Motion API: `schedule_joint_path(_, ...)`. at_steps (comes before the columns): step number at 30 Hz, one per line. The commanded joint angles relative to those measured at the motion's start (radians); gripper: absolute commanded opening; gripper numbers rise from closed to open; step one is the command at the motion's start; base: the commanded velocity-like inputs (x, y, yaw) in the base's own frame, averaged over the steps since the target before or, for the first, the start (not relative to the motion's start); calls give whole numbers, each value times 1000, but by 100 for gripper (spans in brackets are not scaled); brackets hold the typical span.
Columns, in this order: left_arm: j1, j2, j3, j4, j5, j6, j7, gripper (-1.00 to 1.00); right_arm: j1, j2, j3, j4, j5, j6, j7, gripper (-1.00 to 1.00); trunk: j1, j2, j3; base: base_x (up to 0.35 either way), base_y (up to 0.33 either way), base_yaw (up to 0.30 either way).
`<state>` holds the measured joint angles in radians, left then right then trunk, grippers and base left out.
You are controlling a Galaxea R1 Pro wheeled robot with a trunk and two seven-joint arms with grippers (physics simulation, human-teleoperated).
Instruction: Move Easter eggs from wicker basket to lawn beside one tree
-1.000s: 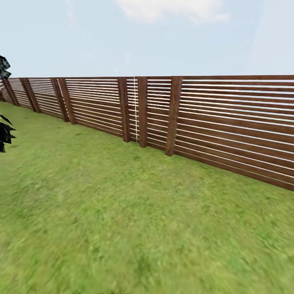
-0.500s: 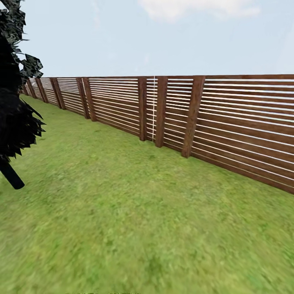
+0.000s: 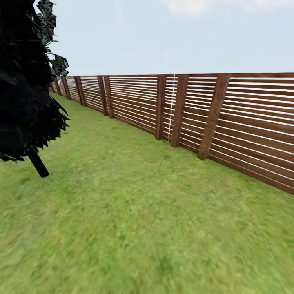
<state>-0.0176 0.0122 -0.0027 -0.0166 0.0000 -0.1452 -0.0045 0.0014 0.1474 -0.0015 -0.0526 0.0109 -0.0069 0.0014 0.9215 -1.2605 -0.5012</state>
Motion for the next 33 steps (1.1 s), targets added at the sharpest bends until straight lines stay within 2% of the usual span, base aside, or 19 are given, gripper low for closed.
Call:
schedule_joint_path(1,-1,0,0,1,0,-4,0,100,0,0,0,-1,1,-1,0,100,0,0,-2,0,0,275)
schedule_joint_path(23,-1,0,1,1,0,-1,1,100,-1,1,3,-5,3,-1,1,100,0,0,-18,0,0,274)
schedule_joint_path(27,-1,0,0,1,0,-1,2,100,-1,1,3,-29,2,-1,0,100,0,0,-21,0,0,273)
schedule_joint_path(33,-1,0,1,1,-1,-1,2,100,-1,-9,-1,-29,0,-1,1,100,0,0,-25,0,0,269)
